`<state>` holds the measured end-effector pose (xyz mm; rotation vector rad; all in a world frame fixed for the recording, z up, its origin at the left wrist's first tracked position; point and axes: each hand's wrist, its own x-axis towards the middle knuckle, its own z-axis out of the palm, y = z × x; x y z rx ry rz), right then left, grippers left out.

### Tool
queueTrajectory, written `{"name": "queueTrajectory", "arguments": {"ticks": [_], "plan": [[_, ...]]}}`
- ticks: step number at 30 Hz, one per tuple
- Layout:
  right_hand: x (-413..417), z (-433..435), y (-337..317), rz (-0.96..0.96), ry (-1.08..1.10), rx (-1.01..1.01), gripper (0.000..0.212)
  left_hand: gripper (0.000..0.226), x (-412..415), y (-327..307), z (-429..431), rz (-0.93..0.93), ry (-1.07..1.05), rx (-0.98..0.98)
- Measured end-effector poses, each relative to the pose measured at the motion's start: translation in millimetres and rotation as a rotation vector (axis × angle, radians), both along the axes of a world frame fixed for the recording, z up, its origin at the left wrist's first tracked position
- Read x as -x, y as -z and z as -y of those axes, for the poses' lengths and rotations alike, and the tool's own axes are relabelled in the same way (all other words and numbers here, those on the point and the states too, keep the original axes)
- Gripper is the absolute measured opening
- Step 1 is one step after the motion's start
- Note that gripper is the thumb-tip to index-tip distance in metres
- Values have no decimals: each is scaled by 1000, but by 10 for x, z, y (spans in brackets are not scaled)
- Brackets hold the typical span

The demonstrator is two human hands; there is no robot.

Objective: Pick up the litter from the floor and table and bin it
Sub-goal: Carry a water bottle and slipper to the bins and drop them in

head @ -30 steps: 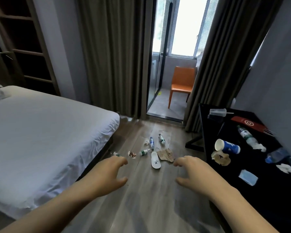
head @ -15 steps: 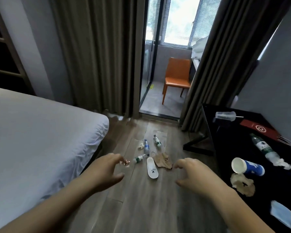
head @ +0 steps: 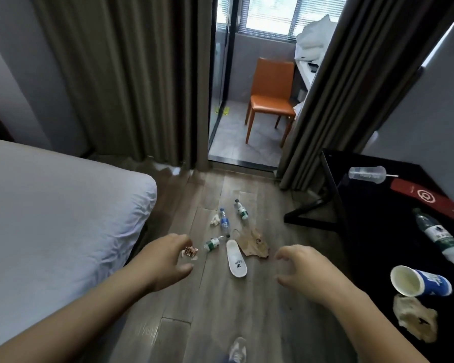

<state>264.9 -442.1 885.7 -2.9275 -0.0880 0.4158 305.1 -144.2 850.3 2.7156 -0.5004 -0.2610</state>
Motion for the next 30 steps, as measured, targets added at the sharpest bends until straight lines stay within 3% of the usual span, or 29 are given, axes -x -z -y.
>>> {"name": "queueTrajectory", "arguments": {"ticks": [9, 18, 30], "plan": [[-1197, 299, 302, -46, 18, -57, 36, 50, -1190, 178, 306, -72, -14, -34], [-2699, 965, 696, -175, -10, -57, 38, 45, -2513, 456, 990, -211, -118, -60], [-3891, 1518, 1755, -323, 93, -113, 37, 38, -3747, 1316, 1696, -413, -95, -165]]}}
